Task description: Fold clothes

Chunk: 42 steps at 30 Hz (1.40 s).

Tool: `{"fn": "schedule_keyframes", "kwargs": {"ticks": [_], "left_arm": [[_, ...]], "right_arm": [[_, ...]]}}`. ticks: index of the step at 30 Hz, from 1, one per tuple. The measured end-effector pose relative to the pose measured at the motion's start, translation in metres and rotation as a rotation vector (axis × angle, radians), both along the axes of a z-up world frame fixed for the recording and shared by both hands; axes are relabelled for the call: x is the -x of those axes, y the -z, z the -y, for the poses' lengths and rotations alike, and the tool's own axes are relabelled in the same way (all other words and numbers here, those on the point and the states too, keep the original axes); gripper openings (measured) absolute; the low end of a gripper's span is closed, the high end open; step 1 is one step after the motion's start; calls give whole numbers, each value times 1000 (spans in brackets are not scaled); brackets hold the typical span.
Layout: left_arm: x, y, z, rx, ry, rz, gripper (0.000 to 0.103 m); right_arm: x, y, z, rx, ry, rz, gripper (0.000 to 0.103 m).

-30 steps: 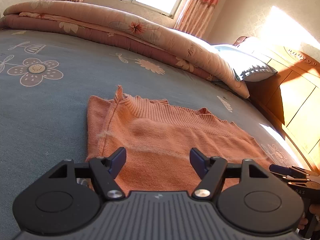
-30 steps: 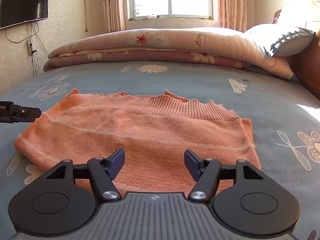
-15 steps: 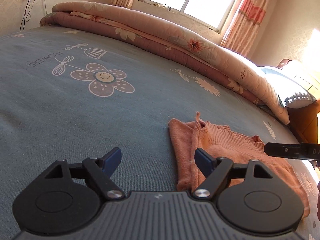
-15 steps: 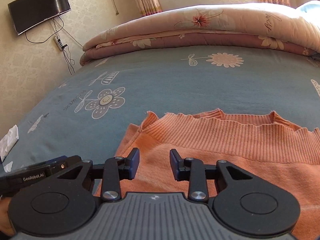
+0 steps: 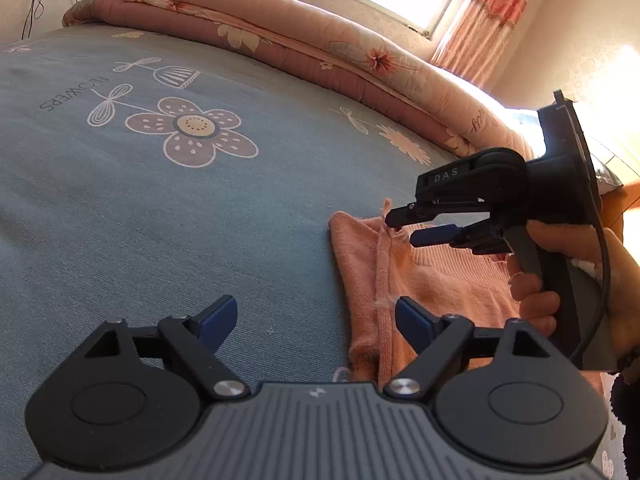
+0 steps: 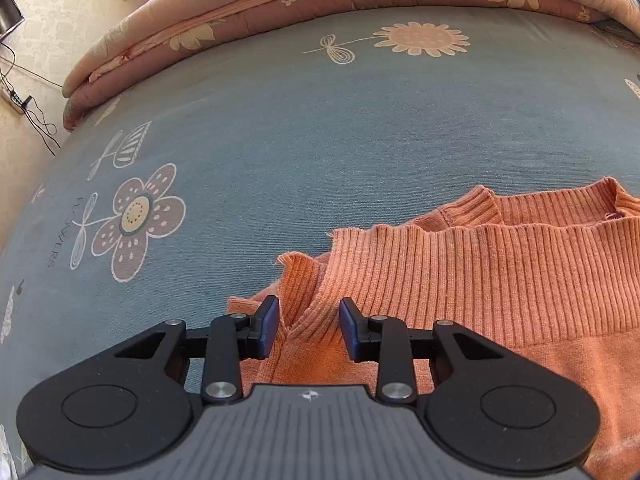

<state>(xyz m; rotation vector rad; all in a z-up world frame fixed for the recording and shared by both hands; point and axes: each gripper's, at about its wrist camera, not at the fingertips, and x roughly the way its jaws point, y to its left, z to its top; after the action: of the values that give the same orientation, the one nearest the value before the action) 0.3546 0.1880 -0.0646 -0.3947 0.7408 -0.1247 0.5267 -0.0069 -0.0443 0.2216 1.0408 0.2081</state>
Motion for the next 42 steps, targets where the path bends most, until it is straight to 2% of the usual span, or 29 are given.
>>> {"fn": "schedule_keyframes", "kwargs": {"ticks": [3, 6, 10, 13, 15, 17, 20, 23, 25, 27, 29, 33, 36, 37, 40, 42], "left_arm": [[0, 1, 4, 36, 55, -17, 87], [2, -1, 4, 37, 40, -14, 88], [2, -1, 0, 50, 23, -20, 88], [2, -1, 0, 48, 20, -21, 88], [2, -1, 1, 40, 15, -29, 88], [1, -1, 0, 42, 12, -30, 88], [2, -2, -2, 54, 13, -20, 89], [3, -2, -3, 54, 8, -19, 89], [2, -2, -4, 54, 6, -21, 90], [1, 0, -4, 54, 1, -27, 90], [1, 1, -4, 51, 1, -33, 90], [3, -1, -10, 57, -14, -27, 90], [6, -1, -19, 78, -43, -21, 90], [6, -1, -20, 83, -50, -21, 90], [6, 0, -24, 89, -66, -25, 90], [5, 1, -25, 83, -70, -28, 90]], "right_arm": [[-3, 1, -8, 87, -2, -32, 38], [-4, 2, -9, 113, -7, -51, 38], [-13, 3, -3, 23, 29, -83, 38], [-18, 7, -8, 52, 19, -96, 38], [-15, 5, -8, 73, 19, -51, 29], [-13, 7, -9, 84, -12, -33, 14], [-10, 8, -10, 76, -35, -6, 10], [-8, 5, -9, -13, -39, 12, 10], [-11, 7, -14, -5, -67, 3, 10], [-15, 10, -18, 3, -95, -7, 18], [-11, 11, -14, -35, -91, 7, 27], [12, -7, 2, -132, -107, 75, 28], [31, -19, 5, -111, -150, 118, 27], [32, -18, 4, -105, -167, 103, 26], [34, -4, -2, -37, -170, 55, 22], [30, 12, -8, -47, -166, 29, 22]]}}
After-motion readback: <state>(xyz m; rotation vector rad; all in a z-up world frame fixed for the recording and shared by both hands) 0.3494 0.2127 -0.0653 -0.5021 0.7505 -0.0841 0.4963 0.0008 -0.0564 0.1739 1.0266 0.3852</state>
